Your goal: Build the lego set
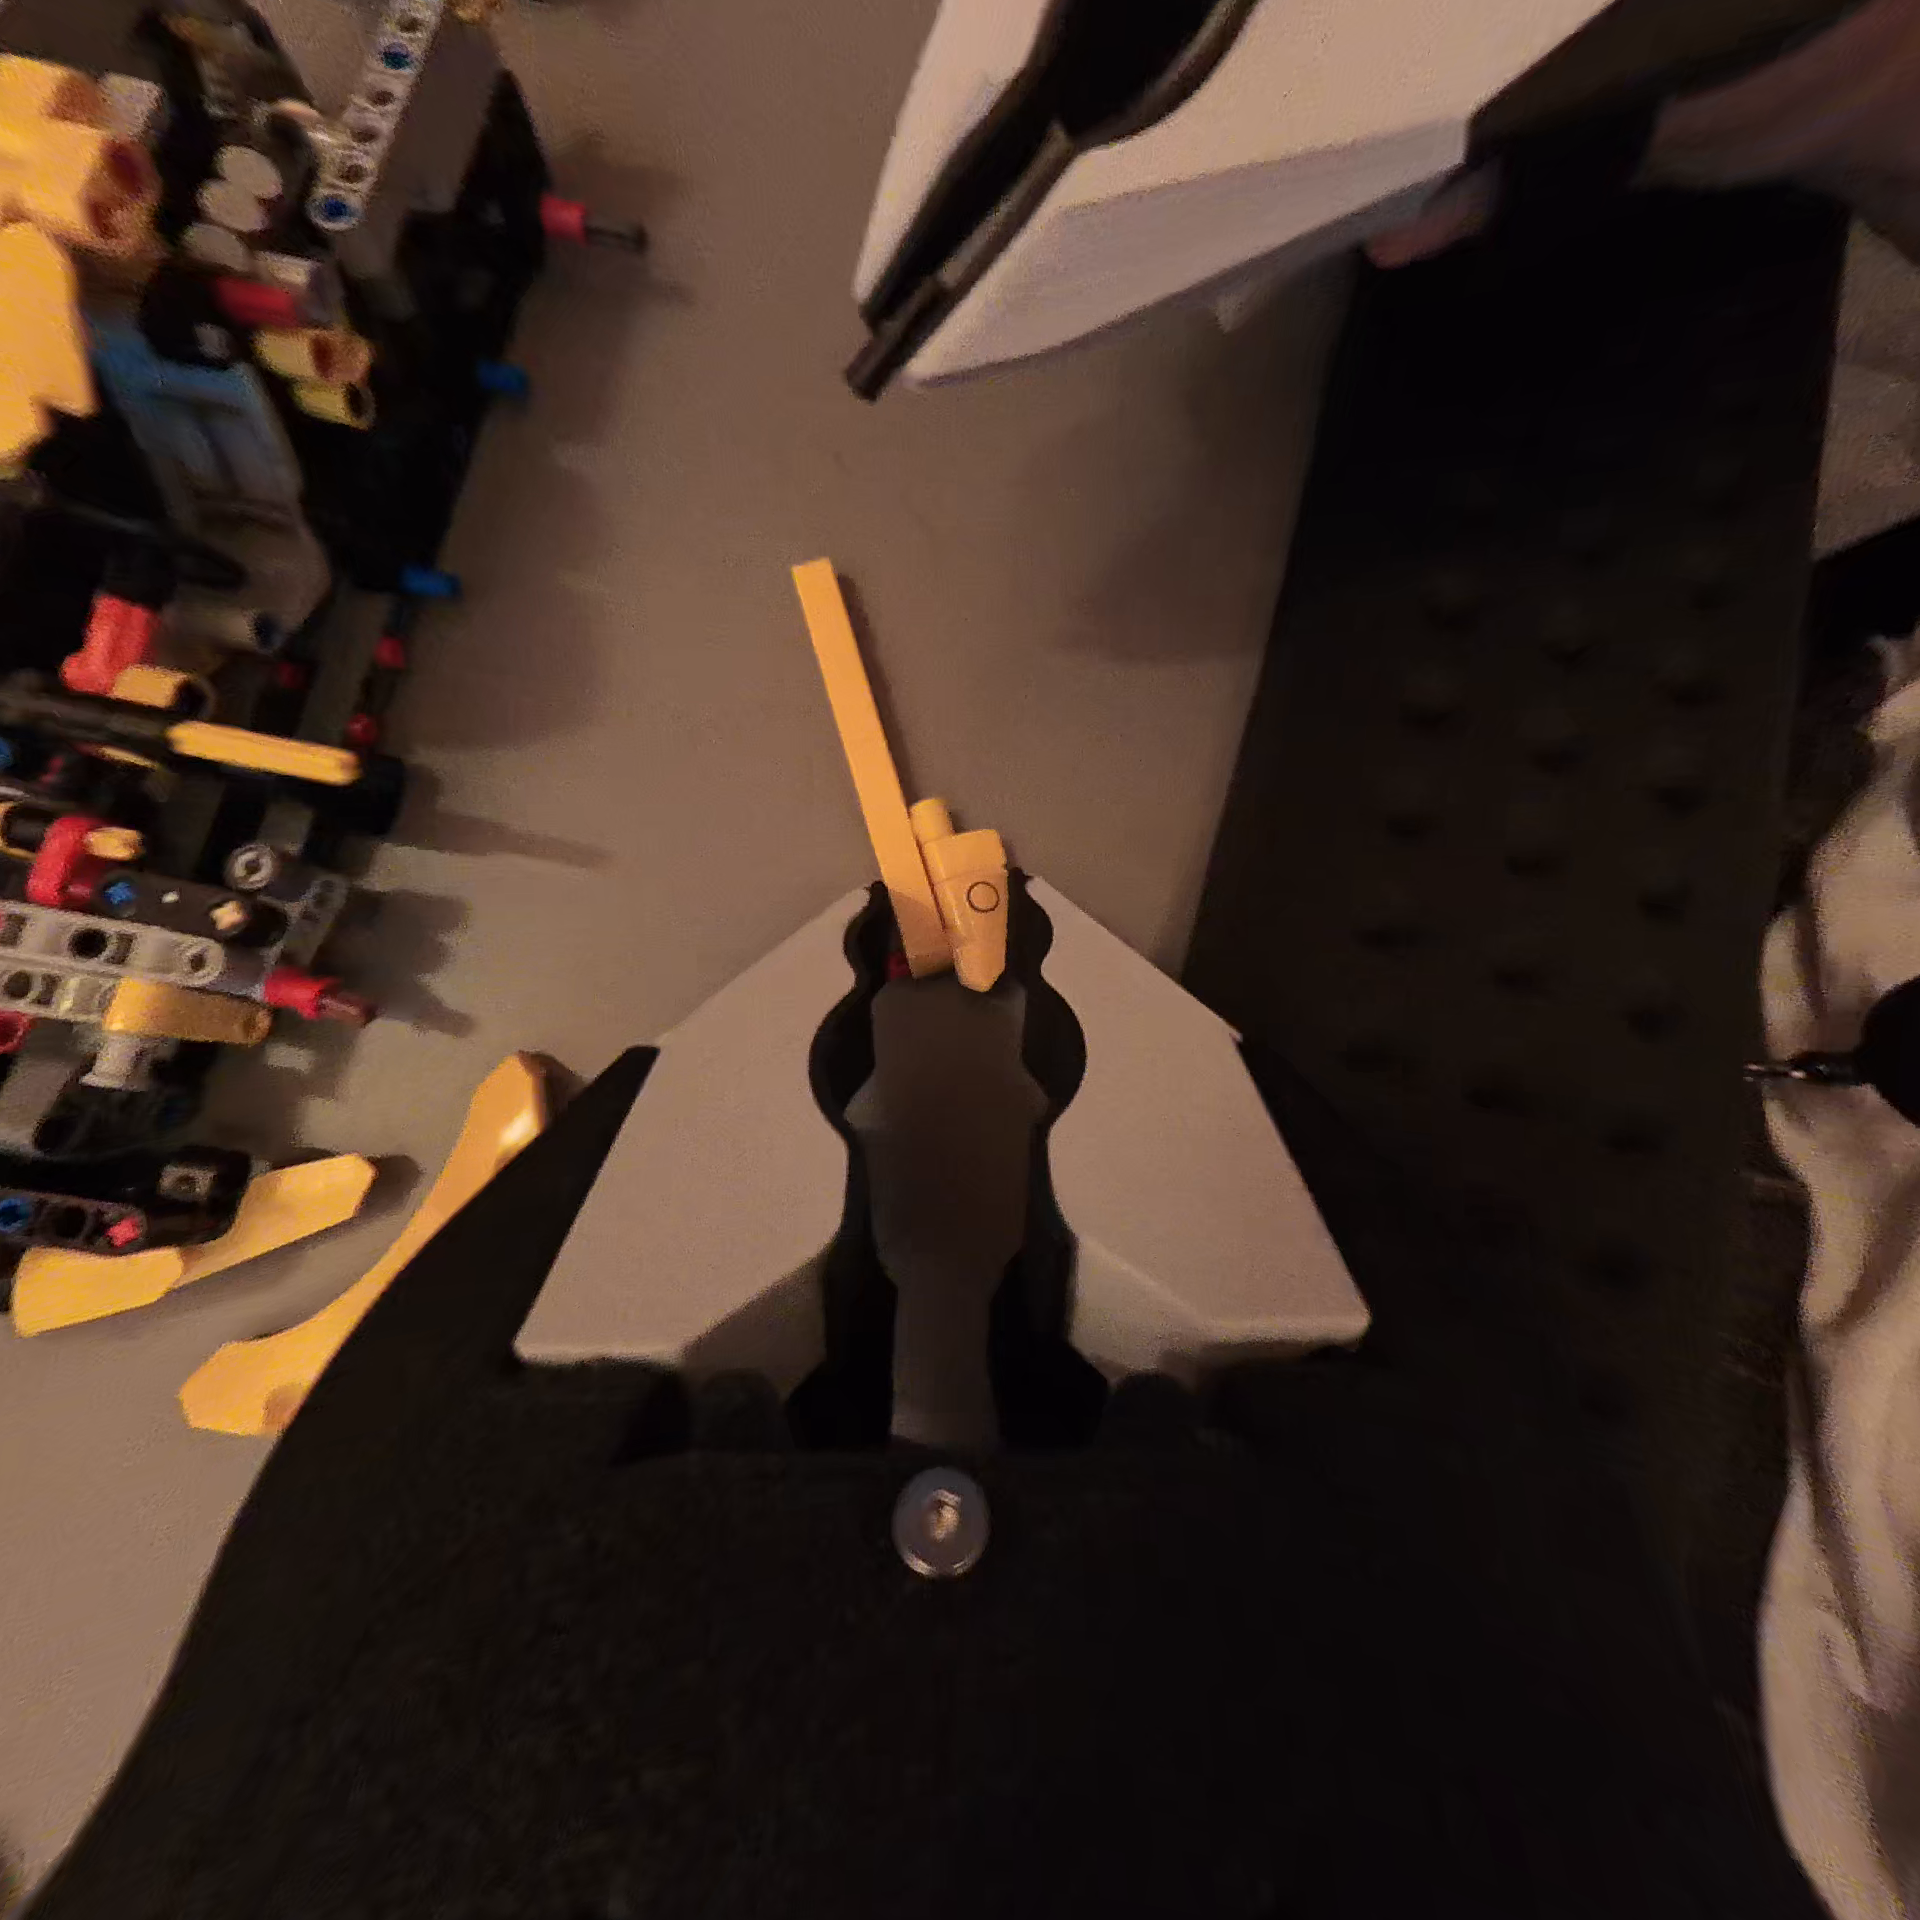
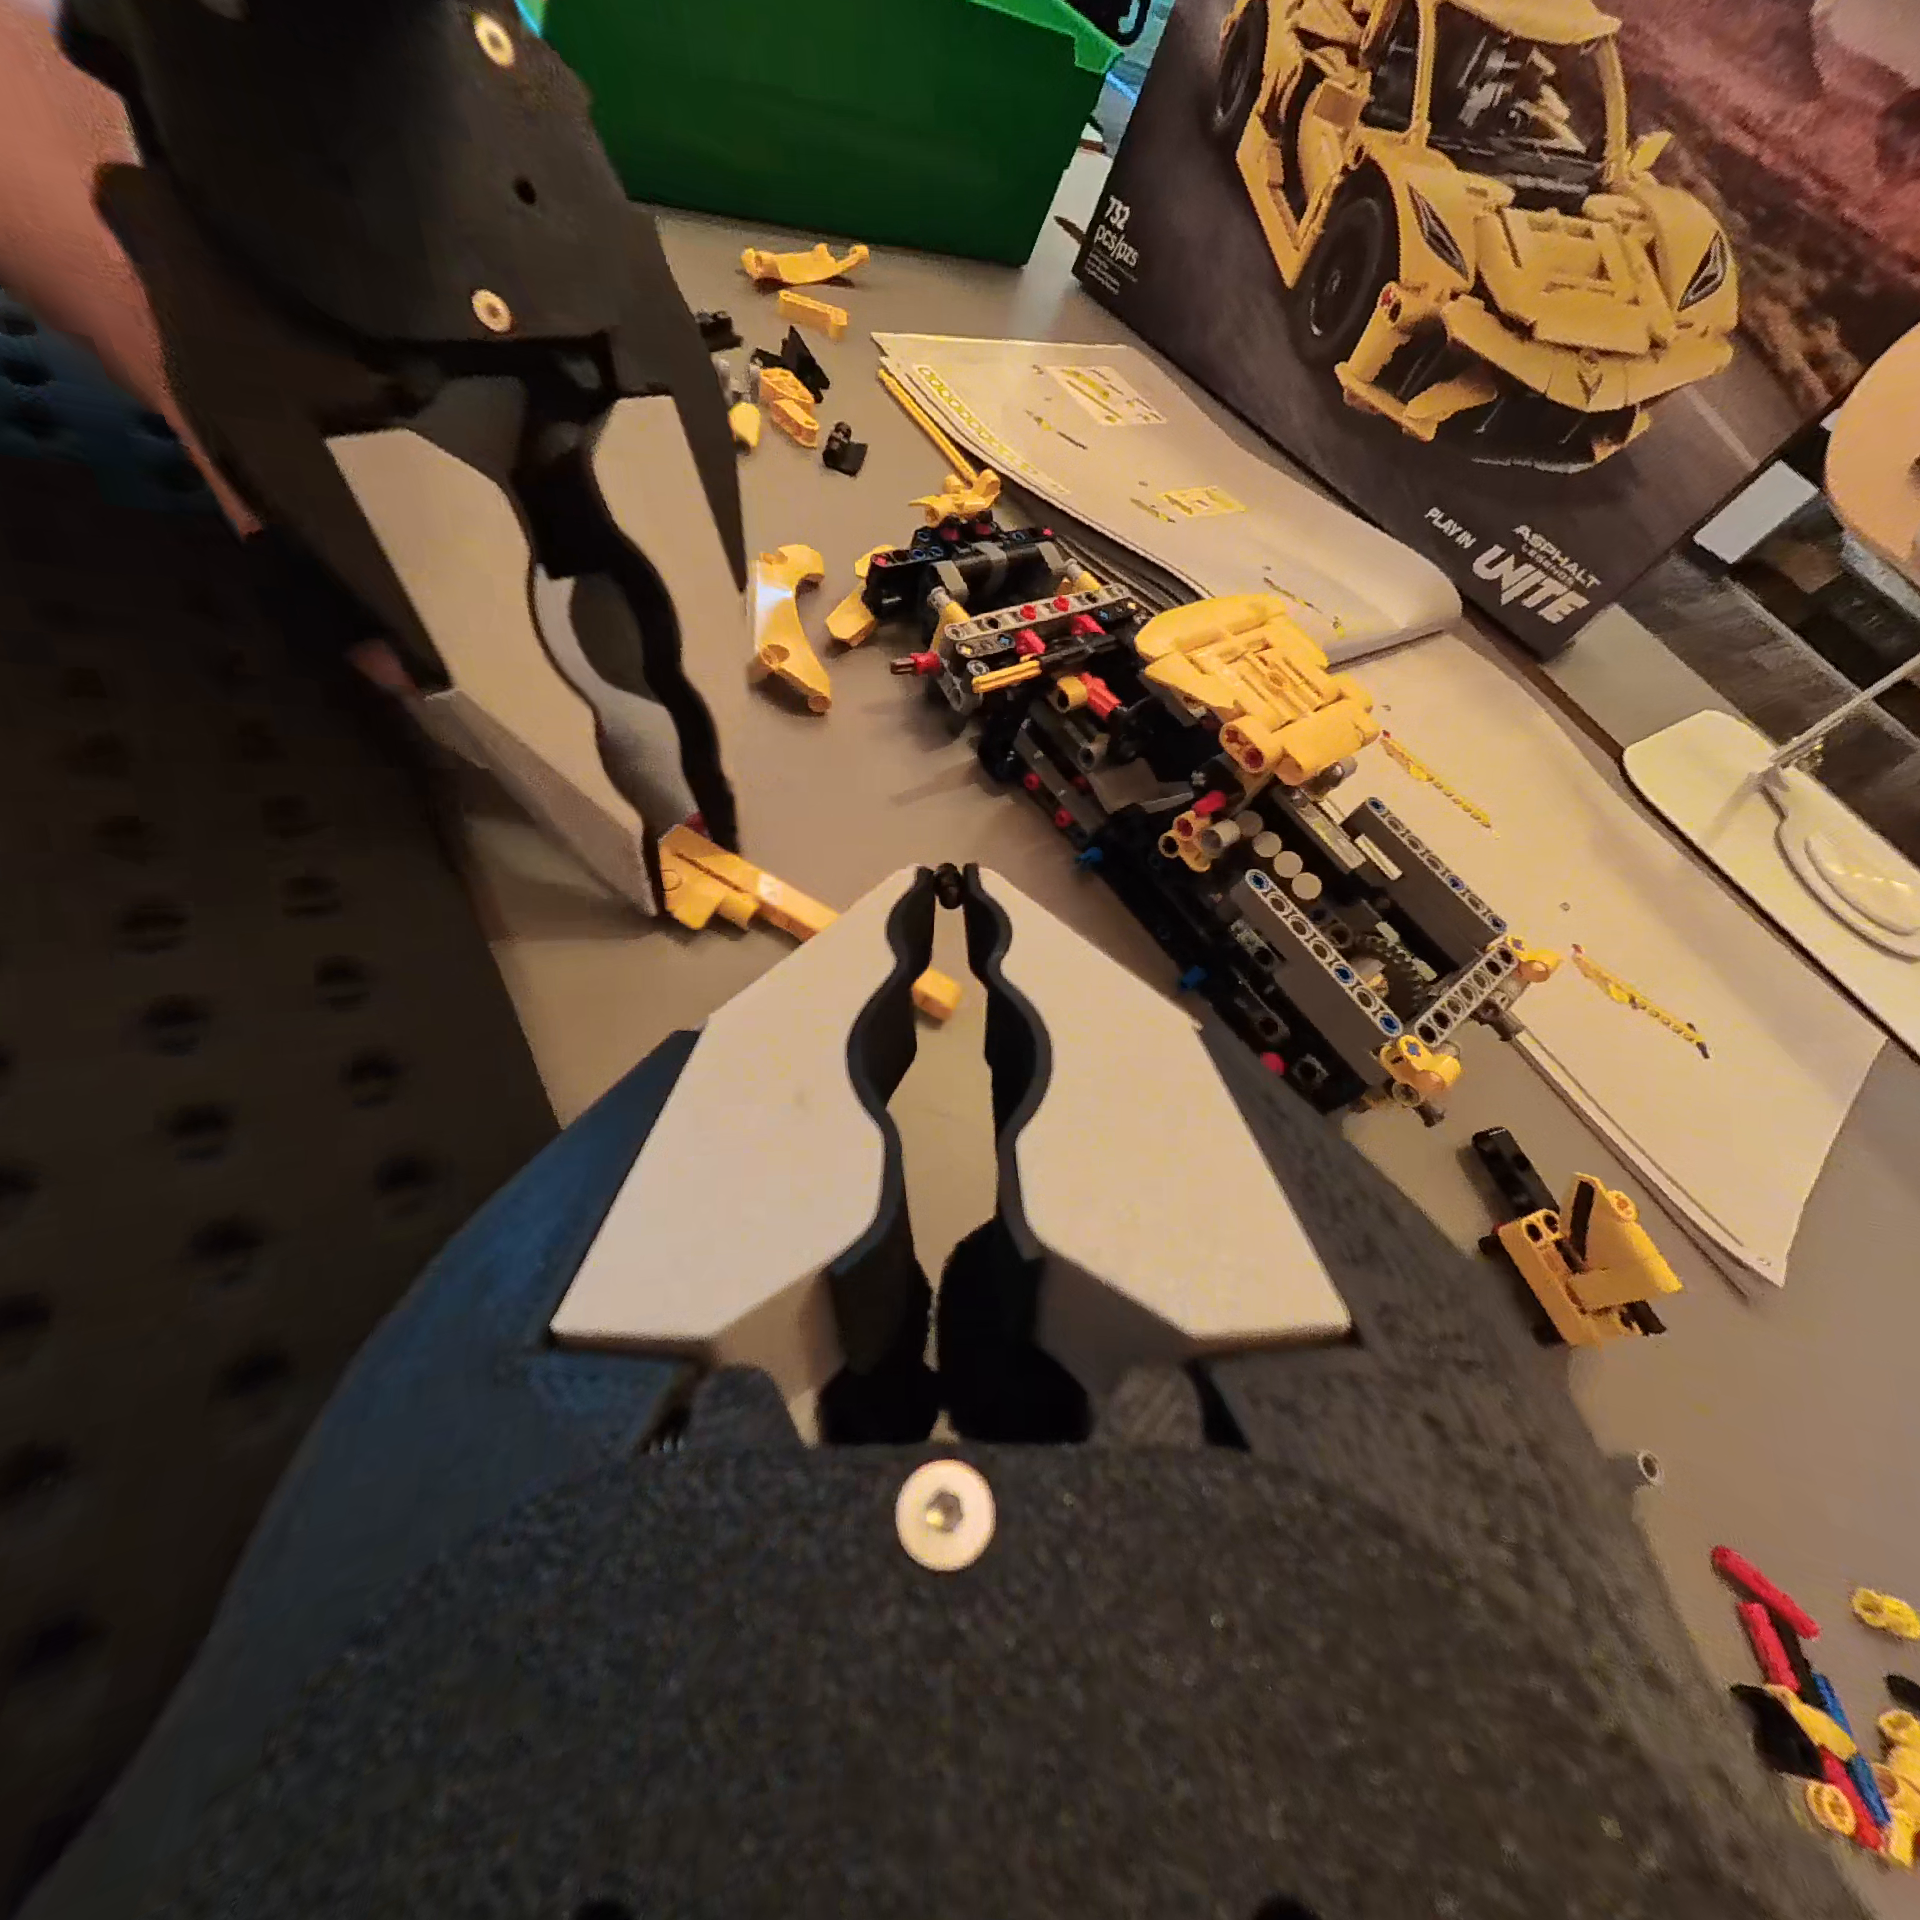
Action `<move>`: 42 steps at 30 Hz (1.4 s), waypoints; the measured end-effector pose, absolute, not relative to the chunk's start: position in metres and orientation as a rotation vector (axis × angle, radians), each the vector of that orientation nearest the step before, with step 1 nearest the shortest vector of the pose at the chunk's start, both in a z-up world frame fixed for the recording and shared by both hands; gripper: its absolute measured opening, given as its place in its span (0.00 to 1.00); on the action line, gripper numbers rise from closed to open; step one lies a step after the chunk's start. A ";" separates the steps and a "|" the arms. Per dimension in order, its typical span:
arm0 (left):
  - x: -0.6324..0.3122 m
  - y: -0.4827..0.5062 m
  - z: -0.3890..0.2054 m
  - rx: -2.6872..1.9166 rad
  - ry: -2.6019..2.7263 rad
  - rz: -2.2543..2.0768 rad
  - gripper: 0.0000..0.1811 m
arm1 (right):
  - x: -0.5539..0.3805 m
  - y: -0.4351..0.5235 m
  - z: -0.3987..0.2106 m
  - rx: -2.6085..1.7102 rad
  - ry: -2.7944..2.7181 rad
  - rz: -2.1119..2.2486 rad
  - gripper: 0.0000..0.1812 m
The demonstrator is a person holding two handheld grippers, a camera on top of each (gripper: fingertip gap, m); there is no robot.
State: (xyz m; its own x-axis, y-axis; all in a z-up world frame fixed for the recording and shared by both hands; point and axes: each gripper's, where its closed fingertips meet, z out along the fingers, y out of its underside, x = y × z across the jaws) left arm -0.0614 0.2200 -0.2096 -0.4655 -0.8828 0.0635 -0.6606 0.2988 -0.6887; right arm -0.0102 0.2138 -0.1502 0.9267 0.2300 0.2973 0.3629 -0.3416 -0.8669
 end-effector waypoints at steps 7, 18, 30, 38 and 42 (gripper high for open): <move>-0.060 0.214 -0.198 -1.594 2.312 -1.127 0.17 | -0.007 0.211 -0.144 -1.914 -0.386 -0.108 0.03; -0.031 0.214 -0.210 -1.644 2.488 -0.856 0.09 | 0.016 0.204 -0.130 -1.861 -0.221 -0.059 0.03; -0.005 0.243 -0.126 -1.846 1.626 -1.760 0.04 | -0.011 0.212 -0.112 -1.781 -0.181 0.141 0.03; -0.009 0.241 -0.090 -1.442 1.291 -1.772 0.04 | -0.014 0.226 -0.096 -1.807 0.101 0.282 0.02; -0.009 0.237 -0.084 -1.358 1.209 -1.755 0.04 | -0.017 0.232 -0.095 -1.867 0.076 0.116 0.02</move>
State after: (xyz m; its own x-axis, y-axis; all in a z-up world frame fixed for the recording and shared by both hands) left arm -0.0092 0.2373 -0.0835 -0.2925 -0.8676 0.4022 -0.0668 -0.4010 -0.9136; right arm -0.0170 0.2317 -0.0950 0.9928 0.0066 -0.1194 -0.1122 -0.2947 -0.9490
